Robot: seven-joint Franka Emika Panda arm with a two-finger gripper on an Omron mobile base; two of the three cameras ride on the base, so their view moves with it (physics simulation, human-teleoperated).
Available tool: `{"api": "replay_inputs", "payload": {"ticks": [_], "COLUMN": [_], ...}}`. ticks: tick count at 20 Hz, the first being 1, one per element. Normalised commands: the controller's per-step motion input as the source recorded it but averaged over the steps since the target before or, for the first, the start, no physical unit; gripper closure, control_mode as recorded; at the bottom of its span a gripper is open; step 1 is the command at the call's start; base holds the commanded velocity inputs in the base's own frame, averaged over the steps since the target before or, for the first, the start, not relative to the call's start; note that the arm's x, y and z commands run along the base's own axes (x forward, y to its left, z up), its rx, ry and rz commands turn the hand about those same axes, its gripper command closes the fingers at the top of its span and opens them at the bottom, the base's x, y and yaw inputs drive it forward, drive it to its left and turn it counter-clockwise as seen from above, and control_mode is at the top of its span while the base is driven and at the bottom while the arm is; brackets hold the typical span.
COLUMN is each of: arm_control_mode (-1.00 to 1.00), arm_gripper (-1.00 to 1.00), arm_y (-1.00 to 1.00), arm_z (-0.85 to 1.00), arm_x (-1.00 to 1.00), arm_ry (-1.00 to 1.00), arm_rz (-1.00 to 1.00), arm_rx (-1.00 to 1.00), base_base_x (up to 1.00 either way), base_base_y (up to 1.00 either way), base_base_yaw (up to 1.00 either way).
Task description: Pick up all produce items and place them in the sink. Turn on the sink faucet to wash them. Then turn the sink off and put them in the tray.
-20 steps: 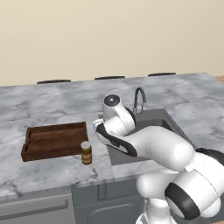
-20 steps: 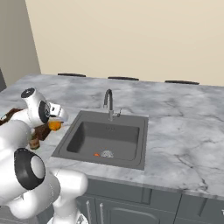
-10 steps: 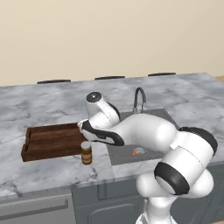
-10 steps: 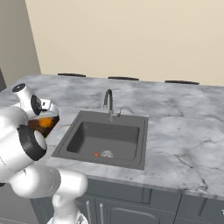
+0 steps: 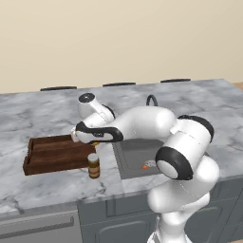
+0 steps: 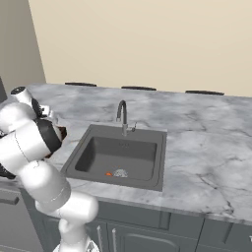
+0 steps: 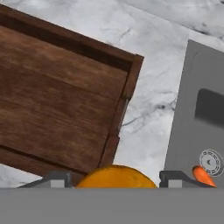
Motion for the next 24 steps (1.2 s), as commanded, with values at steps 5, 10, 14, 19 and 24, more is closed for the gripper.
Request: {"api": "replay_inputs", "payload": {"ticks": [5, 10, 14, 19, 24], "arm_control_mode": [-1.0, -1.0, -1.0, -1.0, -1.0], "arm_gripper": [1.0, 1.0, 1.0, 1.0, 1.0], "arm_y": [0.29, 0.13, 0.11, 0.06, 0.06], "arm_z": [-0.11, -0.21, -0.29, -0.3, -0.29], "arm_x": [0.24, 0.21, 0.16, 0.14, 0.12], "arm_ry": [0.1, 0.08, 0.06, 0.04, 0.04], "arm_rz": [0.08, 0.05, 0.05, 0.04, 0.03], "arm_rx": [-0.05, -0.02, -0.01, 0.0, -0.02], "base_base_x": [0.0, 0.0, 0.0, 0.0, 0.0], "base_base_y": [0.0, 0.0, 0.0, 0.0, 0.0], "base_base_yaw": [0.0, 0.0, 0.0, 0.0, 0.0]}}
